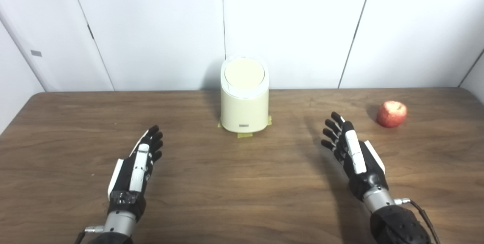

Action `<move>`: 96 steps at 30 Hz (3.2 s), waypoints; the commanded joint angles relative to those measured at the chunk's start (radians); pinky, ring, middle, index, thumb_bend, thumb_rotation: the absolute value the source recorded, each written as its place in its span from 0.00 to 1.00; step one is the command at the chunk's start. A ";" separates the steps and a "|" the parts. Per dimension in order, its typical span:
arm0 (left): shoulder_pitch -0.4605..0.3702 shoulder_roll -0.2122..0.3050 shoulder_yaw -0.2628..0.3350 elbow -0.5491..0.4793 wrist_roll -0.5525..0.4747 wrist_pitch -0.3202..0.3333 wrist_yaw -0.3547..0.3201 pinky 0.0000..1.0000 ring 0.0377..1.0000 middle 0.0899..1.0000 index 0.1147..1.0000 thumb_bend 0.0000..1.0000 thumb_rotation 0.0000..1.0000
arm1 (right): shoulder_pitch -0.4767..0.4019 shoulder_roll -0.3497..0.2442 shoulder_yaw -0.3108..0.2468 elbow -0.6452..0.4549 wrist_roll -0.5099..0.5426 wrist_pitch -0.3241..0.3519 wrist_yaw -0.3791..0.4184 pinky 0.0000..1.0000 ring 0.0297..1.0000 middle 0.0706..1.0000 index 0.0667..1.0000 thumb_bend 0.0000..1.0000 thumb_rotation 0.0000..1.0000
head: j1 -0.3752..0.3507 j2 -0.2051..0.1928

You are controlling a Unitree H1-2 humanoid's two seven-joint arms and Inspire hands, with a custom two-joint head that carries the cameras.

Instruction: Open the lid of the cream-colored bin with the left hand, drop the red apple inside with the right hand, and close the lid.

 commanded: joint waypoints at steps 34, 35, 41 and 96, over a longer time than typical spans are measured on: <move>-0.486 0.156 -0.065 0.026 0.386 0.124 -0.165 0.85 0.88 0.89 0.95 0.87 0.29 | -0.037 0.033 0.005 0.020 -0.013 -0.072 -0.013 0.86 0.91 0.93 0.96 0.50 1.00 | 0.030 -0.049; -0.511 0.151 -0.061 0.038 0.394 0.124 -0.188 0.84 0.89 0.90 0.95 0.86 0.28 | -0.037 0.034 0.005 0.021 -0.014 -0.073 -0.014 0.86 0.91 0.93 0.96 0.50 1.00 | 0.032 -0.050; -0.645 0.090 -0.048 0.154 0.499 0.124 -0.279 0.82 0.92 0.94 0.96 0.87 0.21 | -0.040 0.044 0.004 0.019 -0.008 -0.068 -0.018 0.87 0.91 0.93 0.96 0.50 1.00 | 0.029 -0.054; -0.996 0.129 -0.459 0.840 0.679 -0.085 0.010 0.75 0.88 0.90 0.91 0.88 0.09 | -0.025 0.075 0.039 -0.023 -0.039 -0.064 -0.047 0.86 0.90 0.92 0.96 0.50 1.00 | -0.006 -0.069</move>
